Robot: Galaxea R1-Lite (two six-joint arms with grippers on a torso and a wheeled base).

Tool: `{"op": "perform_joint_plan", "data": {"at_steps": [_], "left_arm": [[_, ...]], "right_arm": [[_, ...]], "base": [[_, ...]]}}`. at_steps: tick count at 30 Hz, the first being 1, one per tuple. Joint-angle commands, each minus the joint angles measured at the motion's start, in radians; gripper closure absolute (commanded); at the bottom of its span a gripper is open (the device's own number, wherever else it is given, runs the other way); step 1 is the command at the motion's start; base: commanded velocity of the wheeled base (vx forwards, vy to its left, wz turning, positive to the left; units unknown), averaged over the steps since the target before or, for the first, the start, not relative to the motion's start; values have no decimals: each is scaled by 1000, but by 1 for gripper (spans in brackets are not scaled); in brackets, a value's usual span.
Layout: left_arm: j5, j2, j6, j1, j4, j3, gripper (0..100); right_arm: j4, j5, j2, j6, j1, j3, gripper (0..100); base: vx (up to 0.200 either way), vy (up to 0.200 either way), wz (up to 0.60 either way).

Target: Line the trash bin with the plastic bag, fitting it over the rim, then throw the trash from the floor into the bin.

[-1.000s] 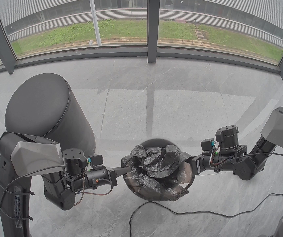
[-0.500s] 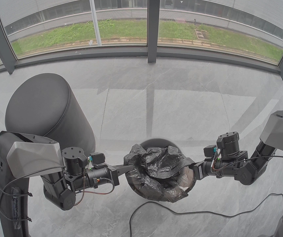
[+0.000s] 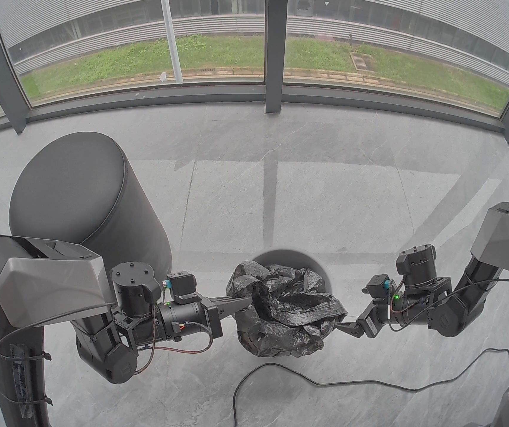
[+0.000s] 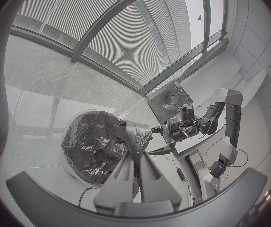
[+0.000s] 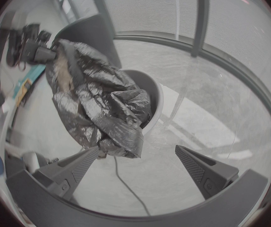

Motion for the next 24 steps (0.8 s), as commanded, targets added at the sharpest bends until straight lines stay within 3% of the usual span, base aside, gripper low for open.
{"op": "perform_joint_plan", "data": {"at_steps": [1,5,7,10,24], "left_arm": [[0,-1,-1,-18,0,-7,100],[0,-4,-2,-20,0,-22,100],[0,-4,-2,-20,0,-24,100],[0,-5,-2,-24,0,-44,100],[-2,-31,-13,-70,0,-59,100]], "right_arm": [[8,2,0,-140,10,-1,0],[14,1,8,-163,85,-24,0],[15,1,9,-164,86,-26,0],[15,-1,71,-209,139,-118,0],[15,-29,200,-215,129,-285,0]], "base": [[0,0,0],[0,0,0],[0,0,0],[0,0,0],[0,0,0]]}}
